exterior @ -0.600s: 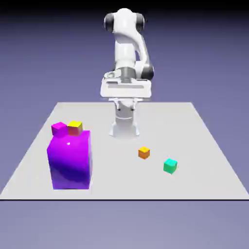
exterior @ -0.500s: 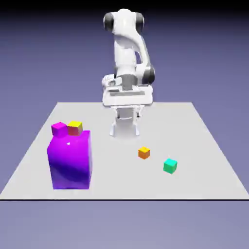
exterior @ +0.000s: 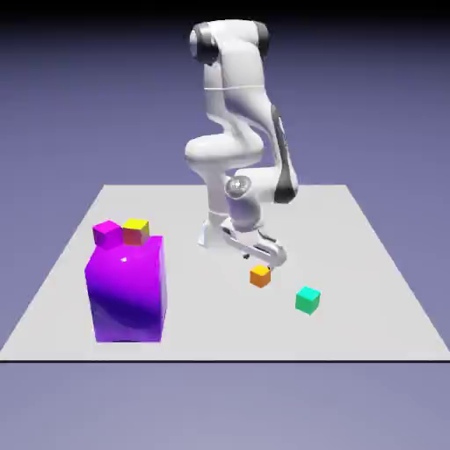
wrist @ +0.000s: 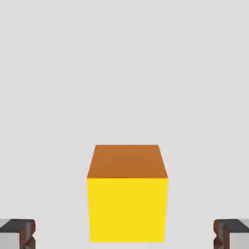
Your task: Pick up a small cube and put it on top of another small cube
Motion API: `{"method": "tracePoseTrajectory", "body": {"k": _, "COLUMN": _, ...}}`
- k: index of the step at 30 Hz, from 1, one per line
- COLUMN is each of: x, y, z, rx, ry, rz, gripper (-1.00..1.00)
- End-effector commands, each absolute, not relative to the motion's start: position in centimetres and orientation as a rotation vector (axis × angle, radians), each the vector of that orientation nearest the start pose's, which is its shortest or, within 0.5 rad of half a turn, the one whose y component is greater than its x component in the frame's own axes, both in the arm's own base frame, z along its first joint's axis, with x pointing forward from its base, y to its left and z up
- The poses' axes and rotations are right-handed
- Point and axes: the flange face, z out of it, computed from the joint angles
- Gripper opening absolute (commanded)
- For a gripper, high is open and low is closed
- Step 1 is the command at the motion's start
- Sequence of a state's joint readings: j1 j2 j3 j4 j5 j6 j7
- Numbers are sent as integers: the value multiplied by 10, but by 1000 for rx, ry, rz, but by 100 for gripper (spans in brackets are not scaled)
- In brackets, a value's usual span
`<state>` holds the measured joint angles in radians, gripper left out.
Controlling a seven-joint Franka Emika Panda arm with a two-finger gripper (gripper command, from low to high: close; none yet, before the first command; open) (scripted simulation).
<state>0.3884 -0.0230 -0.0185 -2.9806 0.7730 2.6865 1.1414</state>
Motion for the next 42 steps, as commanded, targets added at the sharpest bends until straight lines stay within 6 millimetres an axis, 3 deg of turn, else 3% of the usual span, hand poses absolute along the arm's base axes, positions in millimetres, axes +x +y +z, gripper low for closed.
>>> {"method": "tracePoseTrajectory", "body": {"k": 1, "x": 263, "y": 78, "z": 154, "rx": -2242, "ry": 2129, "rz": 542, "gripper": 0}}
{"method": "tracePoseTrajectory", "body": {"k": 8, "x": 251, "y": 84, "z": 114, "rx": -2249, "ry": 2140, "rz": 535, "gripper": 0}}
{"method": "tracePoseTrajectory", "body": {"k": 9, "x": 251, "y": 84, "z": 114, "rx": -2249, "ry": 2140, "rz": 535, "gripper": -100}}
{"method": "tracePoseTrajectory", "body": {"k": 23, "x": 263, "y": 73, "z": 181, "rx": -2249, "ry": 2140, "rz": 535, "gripper": -100}}
{"method": "tracePoseTrajectory", "body": {"k": 33, "x": 349, "y": 164, "z": 206, "rx": -2787, "ry": 1566, "rz": 533, "gripper": -100}}
{"method": "tracePoseTrajectory", "body": {"k": 40, "x": 395, "y": 232, "z": 231, "rx": -3048, "ry": 1116, "rz": 508, "gripper": -100}}
{"method": "tracePoseTrajectory", "body": {"k": 42, "x": 397, "y": 234, "z": 233, "rx": -3055, "ry": 1099, "rz": 506, "gripper": -100}}
